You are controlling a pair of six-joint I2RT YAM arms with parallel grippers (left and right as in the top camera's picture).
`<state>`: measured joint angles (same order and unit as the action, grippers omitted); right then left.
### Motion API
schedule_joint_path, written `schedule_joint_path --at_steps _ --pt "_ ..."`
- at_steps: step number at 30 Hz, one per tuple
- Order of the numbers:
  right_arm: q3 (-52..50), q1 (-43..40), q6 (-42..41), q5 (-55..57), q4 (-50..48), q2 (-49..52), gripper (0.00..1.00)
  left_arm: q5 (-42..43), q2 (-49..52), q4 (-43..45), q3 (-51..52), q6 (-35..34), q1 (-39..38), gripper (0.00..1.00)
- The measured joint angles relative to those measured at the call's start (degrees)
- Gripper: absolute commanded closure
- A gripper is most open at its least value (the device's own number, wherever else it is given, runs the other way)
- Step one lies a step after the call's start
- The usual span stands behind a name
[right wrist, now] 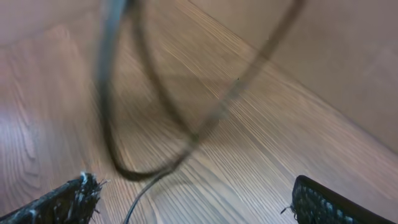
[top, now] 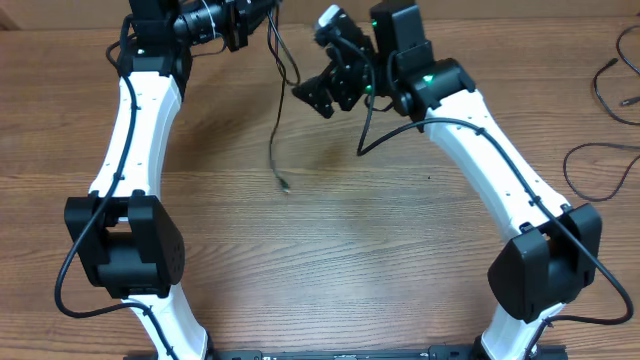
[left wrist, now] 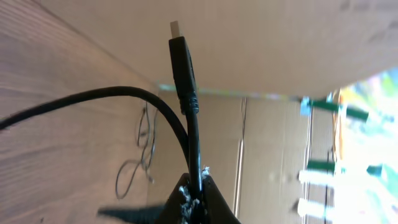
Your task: Untangle cables
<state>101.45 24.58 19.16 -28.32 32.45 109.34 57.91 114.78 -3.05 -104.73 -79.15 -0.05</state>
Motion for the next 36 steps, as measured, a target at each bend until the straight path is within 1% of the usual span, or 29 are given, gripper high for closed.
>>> schedule_joint_path --at_steps 4,10,14,17,21,22,23,24,25,28,36 --pt "0.0 1.0 0.3 -0.2 -0.2 0.0 0.02 -3.0 0.0 0.0 0.0 -1.7 1.7 0.96" --pt "0.0 0.9 0.3 -1.6 0.3 0.0 0.02 -4.2 0.0 0.0 0.0 -3.0 4.6 0.96" --pt "0.0 1.4 0.3 -2.4 -0.6 0.0 0.02 -4.0 0.0 0.2 0.0 -5.5 3.6 0.96" --pt "0.0 2.6 0.3 -2.2 -1.5 0.0 0.02 -3.3 0.0 4.0 0.0 -9.0 1.4 0.96" --pt "0.0 4.7 0.4 -0.6 -2.3 0.0 0.01 -1.5 0.0 12.7 0.0 -14.8 -1.3 0.96" --pt "0.0 5.2 0.4 0.0 -2.6 0.0 0.03 -0.8 0.0 15.3 0.0 -16.5 -1.9 0.96" --pt "0.0 5.5 0.4 0.3 -2.7 0.0 0.24 -0.3 0.0 17.3 0.0 -17.7 -2.2 0.96" --pt "0.0 5.7 0.7 0.8 -2.9 0.0 0.52 0.2 0.0 19.2 0.0 -19.0 -2.5 0.96" --pt "0.0 5.8 0.5 1.1 -2.9 0.0 0.96 0.6 0.0 20.5 0.0 -19.9 -2.6 0.96" --pt "0.0 5.8 0.4 1.8 -2.9 0.0 0.96 1.5 0.0 21.9 0.0 -21.7 -2.7 0.96" --pt "0.0 5.7 -1.1 4.3 -4.0 0.6 0.96 3.7 0.0 21.9 0.0 -21.6 -2.1 0.96"
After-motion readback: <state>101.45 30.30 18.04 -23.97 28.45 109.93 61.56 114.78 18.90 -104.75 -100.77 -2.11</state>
